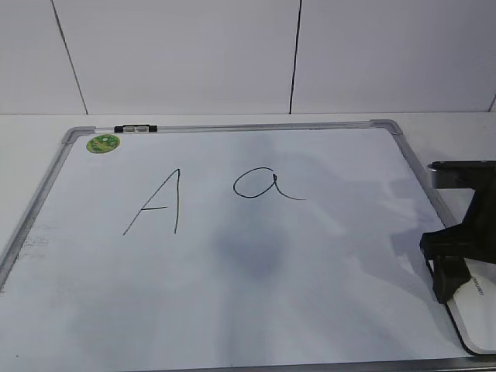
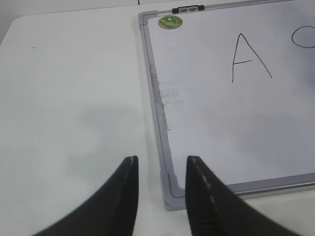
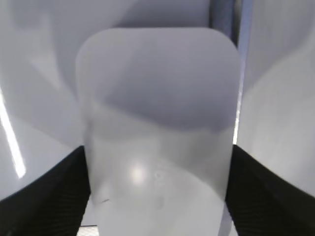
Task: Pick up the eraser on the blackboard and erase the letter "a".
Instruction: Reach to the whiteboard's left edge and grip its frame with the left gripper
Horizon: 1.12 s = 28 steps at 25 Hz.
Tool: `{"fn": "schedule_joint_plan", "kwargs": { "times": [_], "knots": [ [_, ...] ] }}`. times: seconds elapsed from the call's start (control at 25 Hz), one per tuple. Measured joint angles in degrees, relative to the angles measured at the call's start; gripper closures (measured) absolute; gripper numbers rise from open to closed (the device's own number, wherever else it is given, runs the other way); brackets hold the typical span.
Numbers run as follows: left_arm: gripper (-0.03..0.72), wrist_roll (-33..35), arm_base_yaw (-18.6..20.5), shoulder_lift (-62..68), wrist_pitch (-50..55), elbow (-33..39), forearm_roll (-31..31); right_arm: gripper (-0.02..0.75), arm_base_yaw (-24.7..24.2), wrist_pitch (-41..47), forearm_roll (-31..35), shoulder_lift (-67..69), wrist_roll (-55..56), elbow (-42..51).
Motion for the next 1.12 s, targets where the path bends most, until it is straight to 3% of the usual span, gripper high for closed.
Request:
{"fn": "schedule_joint_plan", "kwargs": {
  "times": [0.12, 0.48, 1.12],
  "knots": [
    [0.443, 0.0, 0.0, 0.0, 0.0, 0.0, 0.0, 0.114, 0.0, 0.1, 0.0, 0.8, 0.1, 0.0],
    [0.443, 0.0, 0.0, 0.0, 0.0, 0.0, 0.0, 0.208, 0.0, 0.1, -0.5, 0.9, 0.0, 0.0],
    [0.444, 0.0, 0.0, 0.0, 0.0, 0.0, 0.0, 0.214, 0.0, 0.6, -1.5, 0.8, 0.1, -0.8]
  ]
}}
